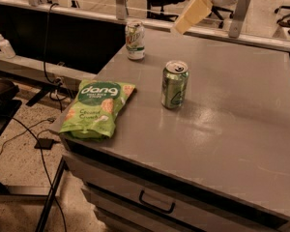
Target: Pick 7up can
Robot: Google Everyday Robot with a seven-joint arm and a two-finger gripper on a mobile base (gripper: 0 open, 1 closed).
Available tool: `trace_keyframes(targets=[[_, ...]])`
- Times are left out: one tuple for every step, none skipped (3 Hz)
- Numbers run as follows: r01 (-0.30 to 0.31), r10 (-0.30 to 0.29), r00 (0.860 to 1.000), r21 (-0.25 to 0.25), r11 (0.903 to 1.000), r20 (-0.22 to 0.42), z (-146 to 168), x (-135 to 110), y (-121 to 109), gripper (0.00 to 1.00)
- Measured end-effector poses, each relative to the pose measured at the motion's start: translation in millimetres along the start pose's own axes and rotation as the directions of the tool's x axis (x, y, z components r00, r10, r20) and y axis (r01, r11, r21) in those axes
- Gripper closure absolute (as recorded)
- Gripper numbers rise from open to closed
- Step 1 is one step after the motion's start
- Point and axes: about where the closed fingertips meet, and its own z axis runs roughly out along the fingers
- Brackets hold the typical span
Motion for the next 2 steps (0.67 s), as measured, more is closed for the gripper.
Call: trace_keyframes(targets=[[-0.005,0.010,0.992,-0.042,0.9991,0.127,31.9,-23.4,17.9,0.00],[-0.012,0.023,0.983,-0.063,0.9980,0.183,72.6,-44.1,35.1,0.00]])
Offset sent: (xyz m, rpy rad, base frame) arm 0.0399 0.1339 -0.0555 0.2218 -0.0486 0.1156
